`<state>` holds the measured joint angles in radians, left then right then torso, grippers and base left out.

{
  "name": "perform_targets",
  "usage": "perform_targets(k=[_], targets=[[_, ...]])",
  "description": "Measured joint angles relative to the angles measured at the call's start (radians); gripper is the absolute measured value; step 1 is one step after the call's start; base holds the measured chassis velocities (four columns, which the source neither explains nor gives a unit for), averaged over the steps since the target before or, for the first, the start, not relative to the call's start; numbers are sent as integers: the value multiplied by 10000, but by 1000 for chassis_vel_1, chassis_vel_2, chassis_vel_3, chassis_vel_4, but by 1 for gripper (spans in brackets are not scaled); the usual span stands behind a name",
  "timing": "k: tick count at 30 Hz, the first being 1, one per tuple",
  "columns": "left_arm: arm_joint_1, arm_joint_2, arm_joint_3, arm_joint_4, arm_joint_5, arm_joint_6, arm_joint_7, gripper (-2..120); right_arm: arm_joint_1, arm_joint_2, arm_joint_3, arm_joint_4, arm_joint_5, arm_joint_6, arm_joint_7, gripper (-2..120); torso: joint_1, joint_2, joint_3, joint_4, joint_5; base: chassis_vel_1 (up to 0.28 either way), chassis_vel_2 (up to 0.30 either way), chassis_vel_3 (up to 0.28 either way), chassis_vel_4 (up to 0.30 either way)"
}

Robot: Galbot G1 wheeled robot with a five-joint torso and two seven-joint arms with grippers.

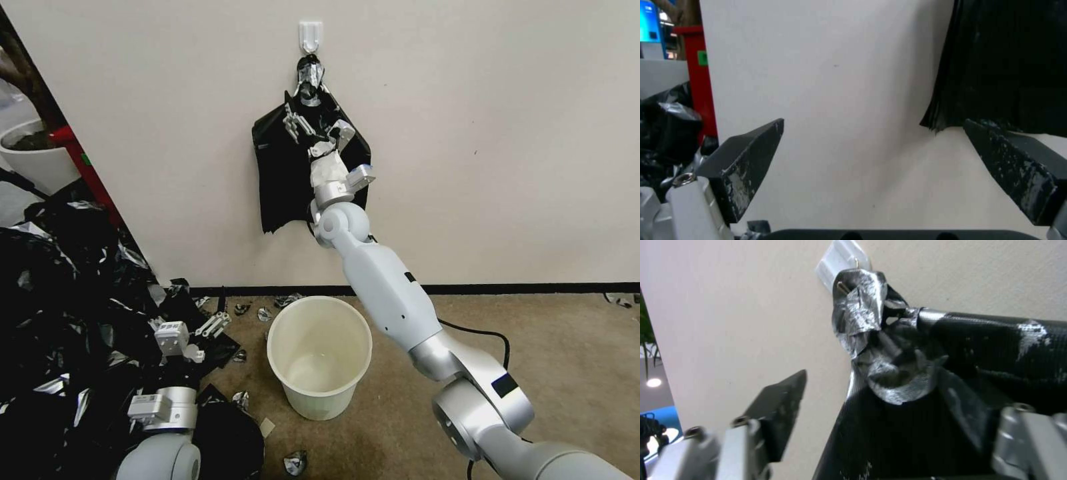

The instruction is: Place a trash bag onto the trash bin.

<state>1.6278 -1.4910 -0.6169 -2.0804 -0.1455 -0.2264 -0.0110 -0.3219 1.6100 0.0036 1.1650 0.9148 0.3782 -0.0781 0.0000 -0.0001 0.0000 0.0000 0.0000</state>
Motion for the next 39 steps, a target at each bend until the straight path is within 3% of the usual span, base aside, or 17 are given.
perform_targets(k=[6,33,39], targets=[[0,-60,50,27,117,-23,0,100,47,-6,89,-22,192,0,-39,57,0,0,0,0,1,0,0,0,0],[-80,-153,157,263,431,-106,0,100,101,-18,137,-278,218,139,-529,56,0,0,0,0,0,0,0,0,0],[-92,-145,163,305,447,-141,0,100,189,-18,168,-396,220,195,-749,39,-1,0,0,0,0,0,0,0,0]])
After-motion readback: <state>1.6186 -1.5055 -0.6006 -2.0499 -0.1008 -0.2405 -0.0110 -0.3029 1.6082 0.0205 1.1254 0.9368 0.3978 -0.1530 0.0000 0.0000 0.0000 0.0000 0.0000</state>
